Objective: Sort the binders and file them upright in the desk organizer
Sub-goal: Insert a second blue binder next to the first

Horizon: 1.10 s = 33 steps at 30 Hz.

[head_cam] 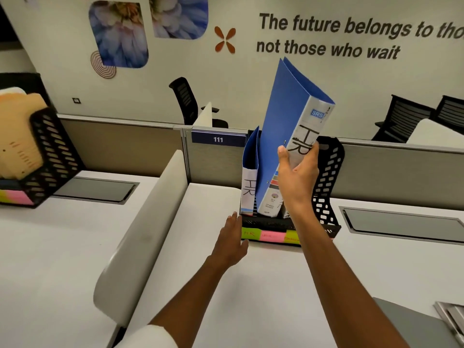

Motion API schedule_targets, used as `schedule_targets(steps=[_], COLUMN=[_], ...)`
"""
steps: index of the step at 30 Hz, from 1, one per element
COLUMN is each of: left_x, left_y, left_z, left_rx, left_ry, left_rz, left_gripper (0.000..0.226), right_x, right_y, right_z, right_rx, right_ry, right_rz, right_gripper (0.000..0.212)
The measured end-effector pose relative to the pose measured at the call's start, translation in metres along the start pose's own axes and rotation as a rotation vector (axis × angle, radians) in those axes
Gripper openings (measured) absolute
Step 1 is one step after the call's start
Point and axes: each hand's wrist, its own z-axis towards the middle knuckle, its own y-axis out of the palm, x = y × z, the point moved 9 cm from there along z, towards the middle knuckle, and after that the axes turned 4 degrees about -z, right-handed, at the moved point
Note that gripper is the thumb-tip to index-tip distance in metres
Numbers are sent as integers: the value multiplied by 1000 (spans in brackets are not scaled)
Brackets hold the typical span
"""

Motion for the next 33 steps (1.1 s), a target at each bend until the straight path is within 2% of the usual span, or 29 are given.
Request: schedule_targets(steps=[5, 9, 13, 23, 28, 33], left_x=[0, -7, -15, -18, -16, -13], left_y=[10, 17, 23, 25, 22, 18], left_z=[19, 26, 28, 32, 30, 29], left_rx=[14, 94, 157, 195, 182, 168], left_ry=[49, 74, 48, 46, 45, 44], left_rz=[54, 51, -9, 3, -28, -20], left_gripper=[78, 77, 74, 74, 75, 75], right_x=[35, 69, 91, 113, 134, 128], right_y=[20, 30, 34, 44, 45, 66], right_z=[-4, -13, -21, -34, -30, -29], right_rx=[20, 38, 56, 54, 43, -105], right_ry=[-2, 19, 2, 39, 148, 56], right_rz=[11, -12, -32, -140, -184, -203], right_gripper=[45, 61, 66, 60, 78, 54])
